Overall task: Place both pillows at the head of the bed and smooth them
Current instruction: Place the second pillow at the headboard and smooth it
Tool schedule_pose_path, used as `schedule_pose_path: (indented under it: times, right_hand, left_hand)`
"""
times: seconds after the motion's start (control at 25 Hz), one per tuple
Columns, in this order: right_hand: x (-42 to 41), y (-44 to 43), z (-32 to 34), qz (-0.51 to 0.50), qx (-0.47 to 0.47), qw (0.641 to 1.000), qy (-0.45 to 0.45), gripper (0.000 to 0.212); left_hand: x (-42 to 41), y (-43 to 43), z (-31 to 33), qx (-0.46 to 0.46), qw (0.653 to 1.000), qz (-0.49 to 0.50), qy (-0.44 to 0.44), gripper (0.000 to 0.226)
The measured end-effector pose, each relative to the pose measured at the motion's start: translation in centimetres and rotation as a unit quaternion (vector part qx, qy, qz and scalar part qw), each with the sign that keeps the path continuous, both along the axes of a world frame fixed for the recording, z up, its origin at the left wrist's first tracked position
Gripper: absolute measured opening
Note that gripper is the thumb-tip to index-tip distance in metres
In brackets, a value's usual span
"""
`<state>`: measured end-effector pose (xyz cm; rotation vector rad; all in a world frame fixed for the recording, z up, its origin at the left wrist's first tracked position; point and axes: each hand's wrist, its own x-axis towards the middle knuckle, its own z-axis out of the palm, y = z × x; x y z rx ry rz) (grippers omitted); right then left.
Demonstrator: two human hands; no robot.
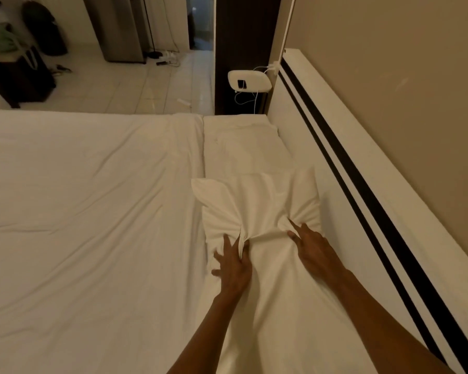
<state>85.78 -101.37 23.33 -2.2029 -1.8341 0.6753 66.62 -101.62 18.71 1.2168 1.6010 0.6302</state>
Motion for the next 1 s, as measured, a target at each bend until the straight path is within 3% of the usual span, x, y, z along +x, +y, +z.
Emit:
schedule_pose_path:
  times: [0.48, 0.6, 0.76, 0.88, 1.0]
  right_hand:
    - [12.0, 5.1, -13.1, 0.009, 0.025, 0.999, -0.036, 0.049]
    - [14.5, 7.1, -19.5, 0.023, 0.041, 0.997, -0.054, 0.053]
    - [16.0, 4.9, -33.3, 0.039, -0.018, 0.99, -0.131, 0.053]
    - [16.8, 1.8, -40.6, 0.003, 0.075, 0.982, -0.171, 0.052]
    - [17.2, 2.0, -42.5, -0.027, 0.146, 0.974, -0.169, 0.055]
  left_hand:
    - [12.5, 4.9, -12.7, -0.041, 0.999, 0.008, -0.021, 0.059]
    - [14.7, 6.5, -18.6, -0.049, 0.998, 0.026, 0.002, 0.057]
    - [16.3, 4.2, -31.0, -0.046, 0.994, 0.004, 0.099, 0.049]
    - [17.6, 1.2, -36.6, 0.037, 0.977, 0.029, 0.209, 0.061]
    - [18.4, 1.3, -38.3, 0.094, 0.962, 0.074, 0.245, 0.071]
